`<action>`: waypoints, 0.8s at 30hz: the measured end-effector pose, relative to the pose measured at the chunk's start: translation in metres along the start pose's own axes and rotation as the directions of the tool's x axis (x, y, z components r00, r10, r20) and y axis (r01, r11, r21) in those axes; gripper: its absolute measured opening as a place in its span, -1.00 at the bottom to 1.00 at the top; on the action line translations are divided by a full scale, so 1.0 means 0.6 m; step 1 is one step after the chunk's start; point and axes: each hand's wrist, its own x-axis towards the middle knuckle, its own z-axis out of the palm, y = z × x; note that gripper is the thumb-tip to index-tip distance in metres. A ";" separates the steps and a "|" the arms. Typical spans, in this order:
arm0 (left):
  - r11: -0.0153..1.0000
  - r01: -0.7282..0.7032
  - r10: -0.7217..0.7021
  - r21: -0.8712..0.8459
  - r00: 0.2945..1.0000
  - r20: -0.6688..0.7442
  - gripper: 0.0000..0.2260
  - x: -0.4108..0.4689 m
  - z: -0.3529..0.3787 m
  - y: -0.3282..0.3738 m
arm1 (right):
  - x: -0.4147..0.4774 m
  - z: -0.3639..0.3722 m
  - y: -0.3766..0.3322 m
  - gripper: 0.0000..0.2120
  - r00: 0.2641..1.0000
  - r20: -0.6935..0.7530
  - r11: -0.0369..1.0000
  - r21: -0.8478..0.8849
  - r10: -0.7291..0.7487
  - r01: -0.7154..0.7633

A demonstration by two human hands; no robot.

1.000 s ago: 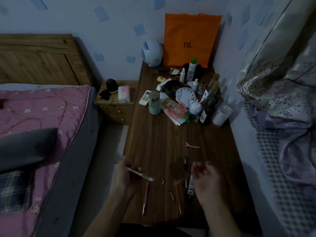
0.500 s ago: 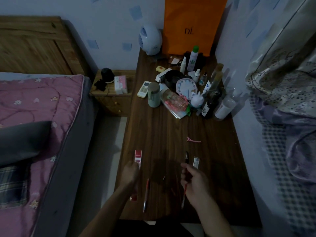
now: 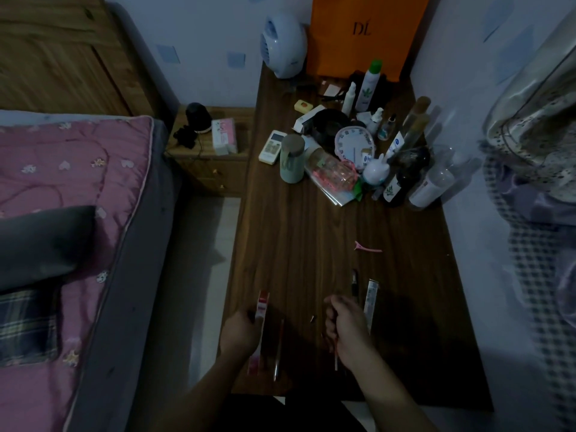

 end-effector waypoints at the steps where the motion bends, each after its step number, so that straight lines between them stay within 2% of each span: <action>1: 0.999 -0.014 0.015 0.052 1.000 -0.014 -0.85 0.001 0.001 0.001 | 0.002 0.002 0.003 -0.80 1.000 -0.001 1.000 0.000 0.003 -0.003; 8: 0.981 -0.040 0.044 0.192 0.999 -0.018 -0.85 0.002 0.006 -0.003 | 0.003 0.007 0.014 -0.78 1.000 0.010 1.000 0.009 -0.014 0.014; 12: 0.983 -0.039 0.045 0.178 0.999 -0.028 -0.86 -0.013 -0.002 0.002 | -0.013 0.006 0.010 -0.79 1.000 0.022 1.000 0.009 -0.017 0.017; 14: 0.983 -0.032 0.049 0.180 0.995 -0.088 -0.88 -0.027 -0.007 0.012 | -0.024 0.006 0.008 -0.80 1.000 0.019 0.999 0.034 -0.012 0.011; 16: 0.990 -0.090 0.105 0.105 0.984 -0.144 -0.86 -0.047 -0.006 0.032 | -0.033 0.005 0.004 -0.81 0.999 0.036 0.997 0.068 -0.026 0.024; 17: 0.989 -0.143 0.145 0.023 0.981 -0.129 -0.85 -0.057 -0.003 0.043 | -0.037 0.006 0.003 -0.81 0.998 0.053 0.997 0.071 -0.041 0.037; 19: 0.959 -0.211 0.220 -0.187 0.975 0.030 -0.78 -0.078 0.005 0.065 | -0.042 0.008 0.003 -0.82 0.996 0.072 0.997 0.045 -0.061 0.058; 21: 0.921 -0.164 0.256 -0.354 0.939 0.231 -0.70 -0.095 0.014 0.081 | -0.045 0.009 0.007 -0.83 0.993 0.089 0.997 0.000 -0.078 0.078; 22: 0.907 -0.143 0.268 -0.396 0.921 0.282 -0.70 -0.101 0.017 0.085 | -0.047 0.010 0.009 -0.83 0.990 0.105 0.996 -0.013 -0.091 0.093; 24: 0.895 -0.149 0.291 -0.420 0.909 0.299 -0.72 -0.108 0.021 0.089 | -0.049 0.007 0.015 -0.83 0.984 0.125 0.991 -0.038 -0.123 0.129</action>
